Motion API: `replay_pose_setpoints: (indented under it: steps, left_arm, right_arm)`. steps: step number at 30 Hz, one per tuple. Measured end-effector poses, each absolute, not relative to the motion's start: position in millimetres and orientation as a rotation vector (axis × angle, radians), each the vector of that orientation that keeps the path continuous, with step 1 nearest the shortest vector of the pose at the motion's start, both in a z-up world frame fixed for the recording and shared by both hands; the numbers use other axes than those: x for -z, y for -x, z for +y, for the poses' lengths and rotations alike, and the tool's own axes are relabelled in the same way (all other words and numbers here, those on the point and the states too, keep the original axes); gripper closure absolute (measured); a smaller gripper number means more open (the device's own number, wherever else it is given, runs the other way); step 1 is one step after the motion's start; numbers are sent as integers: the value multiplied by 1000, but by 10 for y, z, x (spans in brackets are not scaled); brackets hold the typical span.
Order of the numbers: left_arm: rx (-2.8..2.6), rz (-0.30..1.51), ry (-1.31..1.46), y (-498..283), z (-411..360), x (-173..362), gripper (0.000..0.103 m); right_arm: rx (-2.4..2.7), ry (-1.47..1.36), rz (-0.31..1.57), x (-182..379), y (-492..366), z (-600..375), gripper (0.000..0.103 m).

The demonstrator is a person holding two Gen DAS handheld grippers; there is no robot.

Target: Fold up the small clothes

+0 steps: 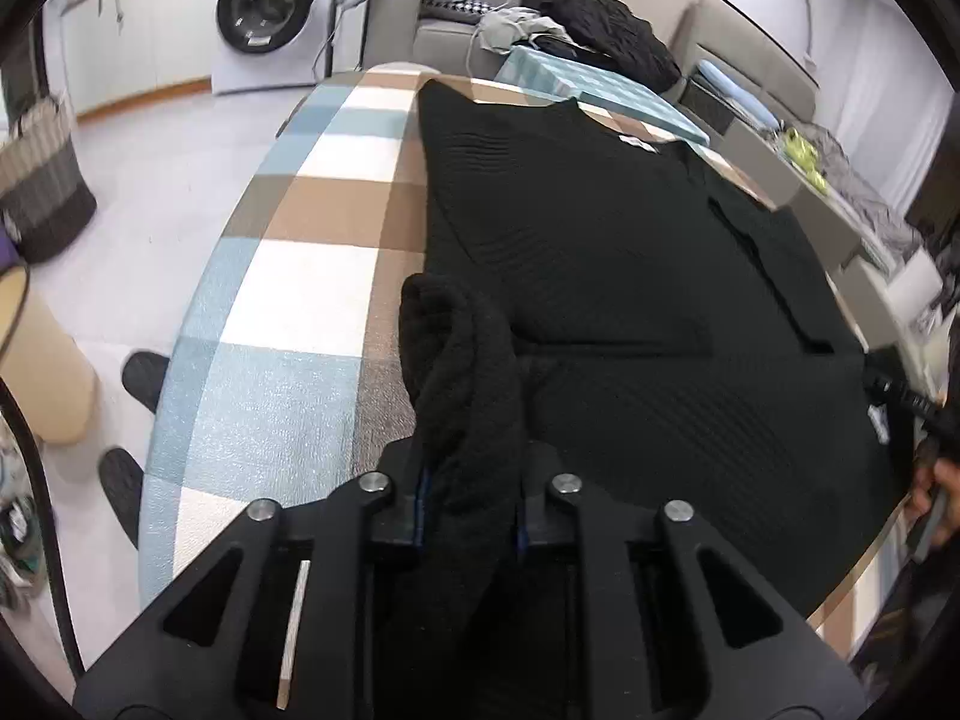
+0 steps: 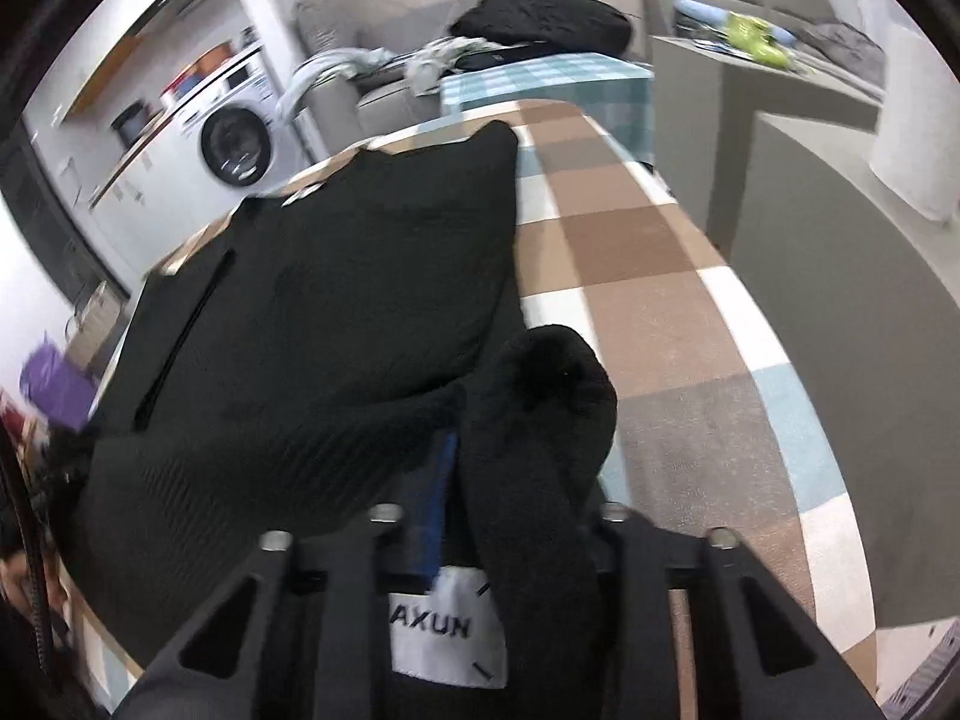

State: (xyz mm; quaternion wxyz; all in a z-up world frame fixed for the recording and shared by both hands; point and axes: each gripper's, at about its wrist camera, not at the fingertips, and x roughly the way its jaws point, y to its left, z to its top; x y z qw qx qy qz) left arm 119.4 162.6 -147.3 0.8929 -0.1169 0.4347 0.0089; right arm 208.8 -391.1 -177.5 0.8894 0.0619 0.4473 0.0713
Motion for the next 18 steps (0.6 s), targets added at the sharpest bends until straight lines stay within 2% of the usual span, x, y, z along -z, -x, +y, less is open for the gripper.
replay_pose_setpoints:
  steps: [14, 15, 16, 18]
  left_arm:
    - [-30, 916, 236, -387, 1536, 1417, 88]
    - [-38, 910, 234, -351, 1536, 1415, 82]
    - [-54, 907, 232, -326, 1545, 1411, 71]
    - [-79, 907, 238, -290, 1583, 1397, 57]
  right_arm:
    - [-186, -138, 965, 1789, -1570, -4025, 84]
    - [-187, -141, 964, 1791, -1555, -4034, 83]
    - [-189, -148, 963, 1787, -1559, -4056, 80]
    - [-189, -172, 968, 1774, -1556, -4118, 70]
